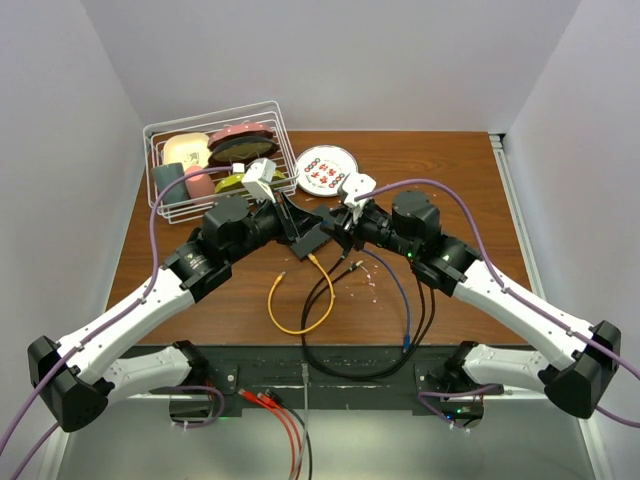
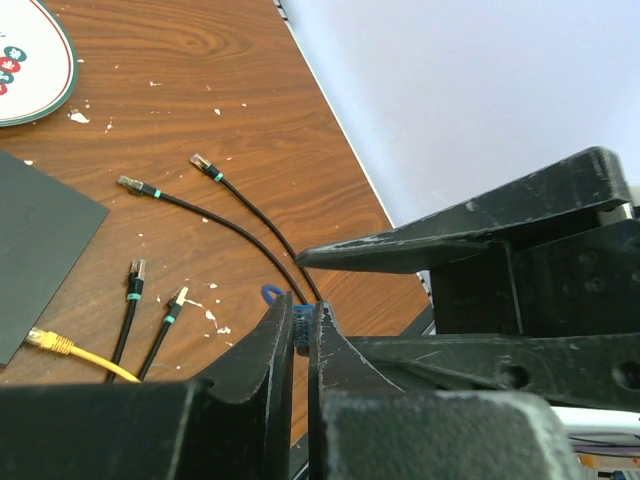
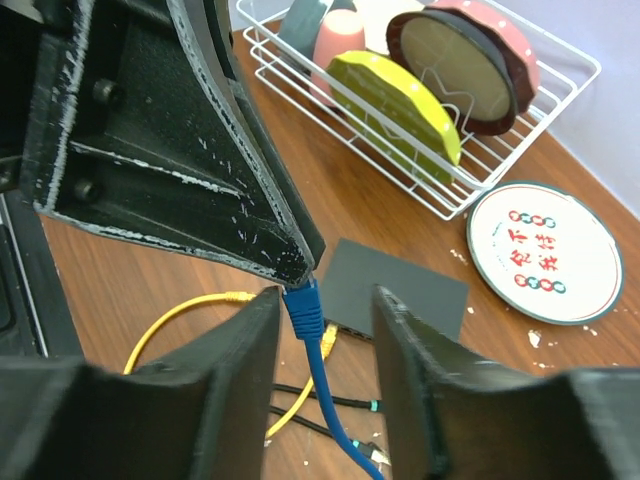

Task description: Insert the plug into the switch port

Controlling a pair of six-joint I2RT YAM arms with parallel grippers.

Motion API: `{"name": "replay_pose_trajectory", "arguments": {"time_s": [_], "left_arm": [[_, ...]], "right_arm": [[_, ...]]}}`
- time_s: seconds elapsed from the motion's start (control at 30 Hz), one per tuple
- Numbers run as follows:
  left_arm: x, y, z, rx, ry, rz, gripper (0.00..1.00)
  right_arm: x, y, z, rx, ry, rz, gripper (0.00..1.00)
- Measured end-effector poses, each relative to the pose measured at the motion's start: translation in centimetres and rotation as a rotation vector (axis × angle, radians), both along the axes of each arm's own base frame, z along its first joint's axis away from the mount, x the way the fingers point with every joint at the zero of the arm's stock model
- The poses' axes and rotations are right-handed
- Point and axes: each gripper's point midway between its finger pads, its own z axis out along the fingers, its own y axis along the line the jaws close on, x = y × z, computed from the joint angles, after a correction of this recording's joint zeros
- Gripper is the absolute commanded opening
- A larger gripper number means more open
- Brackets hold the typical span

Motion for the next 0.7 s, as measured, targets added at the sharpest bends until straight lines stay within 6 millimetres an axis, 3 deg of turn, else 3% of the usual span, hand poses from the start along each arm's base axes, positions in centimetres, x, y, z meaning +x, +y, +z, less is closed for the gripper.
{"name": "replay_pose_trajectory", "arguments": {"time_s": [0.37, 0.7], "left_arm": [[0.0, 0.0, 0.1, -0.002, -0.003, -0.001, 0.00], [0.0, 0.0, 0.2, -0.005, -0.004, -0.003, 0.00]], "right_arm": [[0.2, 0.7, -1.7, -0.033, 0.032, 0.026, 0.29], [0.1, 0.6, -1.5, -0.029, 0.032, 0.021, 0.44]]}}
